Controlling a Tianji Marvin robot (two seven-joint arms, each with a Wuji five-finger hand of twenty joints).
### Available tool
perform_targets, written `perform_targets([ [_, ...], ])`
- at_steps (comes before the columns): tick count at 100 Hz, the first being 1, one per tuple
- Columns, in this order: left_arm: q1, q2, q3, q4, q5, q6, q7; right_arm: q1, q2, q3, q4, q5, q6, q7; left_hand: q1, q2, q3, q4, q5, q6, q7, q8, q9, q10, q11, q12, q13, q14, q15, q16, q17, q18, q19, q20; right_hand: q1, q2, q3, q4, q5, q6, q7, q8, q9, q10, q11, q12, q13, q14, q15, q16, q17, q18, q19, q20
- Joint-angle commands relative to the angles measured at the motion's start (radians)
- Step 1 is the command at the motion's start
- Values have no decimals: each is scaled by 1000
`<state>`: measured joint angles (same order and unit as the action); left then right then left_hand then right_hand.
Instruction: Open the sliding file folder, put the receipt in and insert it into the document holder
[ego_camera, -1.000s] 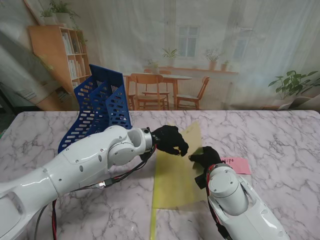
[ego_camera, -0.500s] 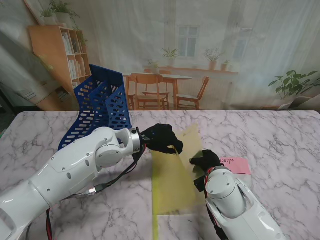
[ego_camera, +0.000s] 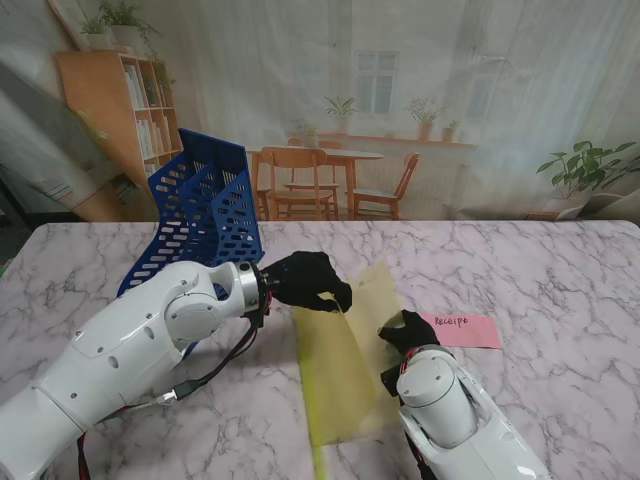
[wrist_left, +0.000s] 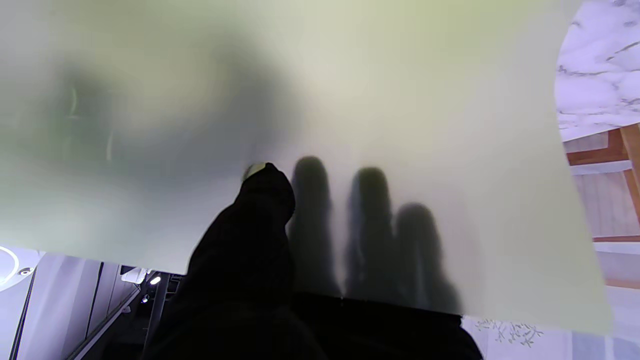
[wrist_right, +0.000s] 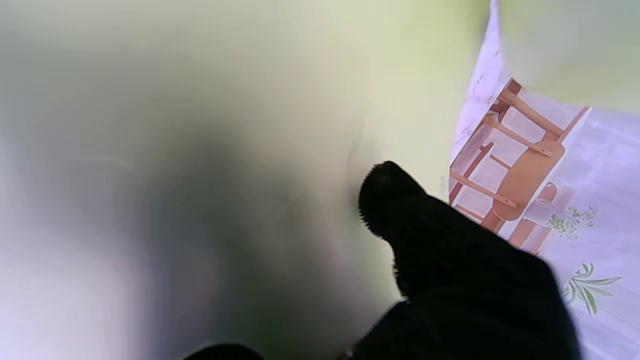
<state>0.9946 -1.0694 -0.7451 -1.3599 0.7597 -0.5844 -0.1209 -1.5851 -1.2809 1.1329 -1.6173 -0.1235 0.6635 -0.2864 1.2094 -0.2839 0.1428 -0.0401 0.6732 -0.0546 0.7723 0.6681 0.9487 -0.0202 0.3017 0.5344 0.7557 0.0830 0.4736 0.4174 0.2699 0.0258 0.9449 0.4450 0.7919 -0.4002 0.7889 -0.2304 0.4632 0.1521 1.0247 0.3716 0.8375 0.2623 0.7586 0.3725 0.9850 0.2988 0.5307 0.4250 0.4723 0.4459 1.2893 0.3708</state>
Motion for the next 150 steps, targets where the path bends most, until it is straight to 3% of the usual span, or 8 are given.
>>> perform_targets([
  [1,-4,5,7,5,-10,-2,-25,-19,12,0,-7,-13,-9,25,82,111,78,5,54,-48,214,103,-16,-19,29,11,-13,5,-16,1,-16,-45,-11,-1,-89,50,-7,46,-79,-39,-69,-16,-187,6,32,24,-160,4,-22,-23,-96,-48,-13,42],
  [7,-8,4,10,10,-11,-4,-24,-26,19,2,-13,-28,-20,34,82,112,78,4,57,-48,216,111,-15,-21,31,11,-11,5,-15,2,-14,-46,-10,0,-168,62,6,112,-123,-44,-185,98,-324,-1,51,27,-296,-14,35,-31,-173,-85,-15,76],
  [25,-18,2,16,18,-20,-8,-25,-52,44,14,-40,-73,-38,79,82,113,77,4,57,-50,215,125,-15,-22,33,10,-9,5,-14,2,-12,-45,-9,0,-272,86,-87,106,-285,-85,-277,69,-636,-51,32,6,-585,-95,15,-51,-370,-169,-81,89],
  [36,-21,2,17,21,-20,-11,-23,-62,51,24,-46,-86,-48,90,82,113,77,4,57,-51,214,130,-16,-22,33,9,-10,5,-15,2,-11,-46,-9,1,-279,94,-126,114,-328,-98,-302,65,-676,-63,7,-23,-632,-111,-7,-58,-403,-188,-125,116],
  [92,-24,8,2,23,-15,-34,-38,-124,69,170,-77,-208,-285,14,82,117,75,4,54,-49,208,142,-21,-20,32,6,-13,8,-15,0,-15,-45,-8,2,-275,71,-111,114,-242,-160,-313,64,-639,-56,34,-14,-579,-110,82,-8,-357,-204,-49,198],
  [114,-31,6,8,28,-19,-34,-34,-122,91,240,-55,-355,-367,1,81,119,74,4,51,-48,206,143,-23,-17,32,3,-14,9,-14,0,-16,-45,-8,2,-370,-5,-83,110,-172,-224,-340,61,-599,-55,46,-5,-592,-109,128,22,-356,-215,-6,217],
  [137,-35,3,14,36,-24,-32,-29,-96,121,290,23,-549,-393,6,82,122,71,4,48,-48,203,143,-25,-11,32,1,-14,10,-13,-1,-16,-45,-7,2,-474,-70,-127,99,-175,-315,-450,19,-618,-83,-49,-39,-644,-115,16,-10,-411,-211,-99,187],
  [150,-37,3,17,39,-21,-32,-25,-82,131,290,75,-639,-372,-20,82,124,69,4,46,-48,202,144,-24,-23,33,-1,-14,10,-12,-1,-17,-44,-7,3,-525,-77,-217,90,-222,-234,-513,-33,-670,-87,-111,-65,-670,-117,-46,-24,-441,-201,-164,178],
])
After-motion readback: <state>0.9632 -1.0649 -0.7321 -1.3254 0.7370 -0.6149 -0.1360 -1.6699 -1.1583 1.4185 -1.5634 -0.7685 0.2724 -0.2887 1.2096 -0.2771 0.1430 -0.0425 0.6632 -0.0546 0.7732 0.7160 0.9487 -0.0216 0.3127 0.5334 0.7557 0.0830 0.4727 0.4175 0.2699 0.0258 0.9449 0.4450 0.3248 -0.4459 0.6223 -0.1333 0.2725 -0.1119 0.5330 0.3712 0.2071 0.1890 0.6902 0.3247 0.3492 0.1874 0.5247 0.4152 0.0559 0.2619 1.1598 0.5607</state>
